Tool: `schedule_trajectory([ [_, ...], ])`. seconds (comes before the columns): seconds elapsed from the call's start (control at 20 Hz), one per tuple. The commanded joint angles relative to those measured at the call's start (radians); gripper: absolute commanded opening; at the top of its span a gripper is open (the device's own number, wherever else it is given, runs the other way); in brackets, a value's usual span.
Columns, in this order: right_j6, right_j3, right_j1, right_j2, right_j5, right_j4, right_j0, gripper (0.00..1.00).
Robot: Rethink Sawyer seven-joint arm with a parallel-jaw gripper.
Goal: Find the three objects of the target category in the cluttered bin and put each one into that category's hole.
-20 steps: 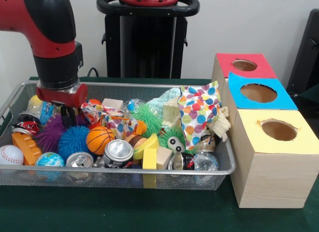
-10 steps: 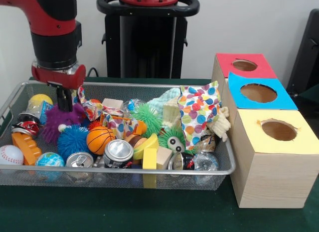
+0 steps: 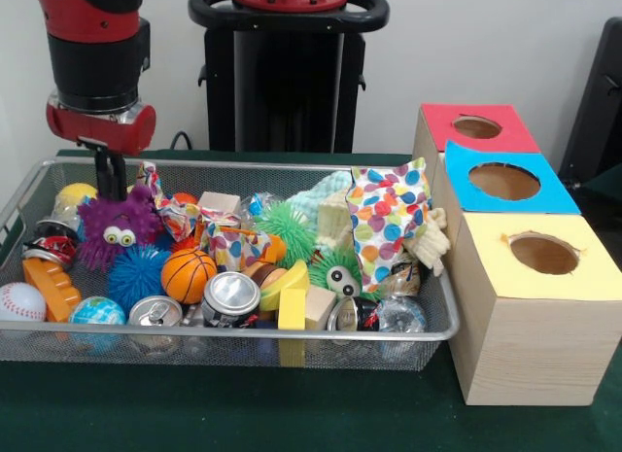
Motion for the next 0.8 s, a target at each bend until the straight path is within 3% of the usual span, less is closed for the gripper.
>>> schedule_trajectory([
  [0.05,0.016,0.086,-0.032,0.007,0.098,0.033,0.021,0.0],
  [0.35,0.057,0.114,-0.114,-0.034,0.163,0.063,0.078,0.0],
  [0.8,0.065,0.136,-0.178,-0.068,0.23,0.108,0.121,0.0],
])
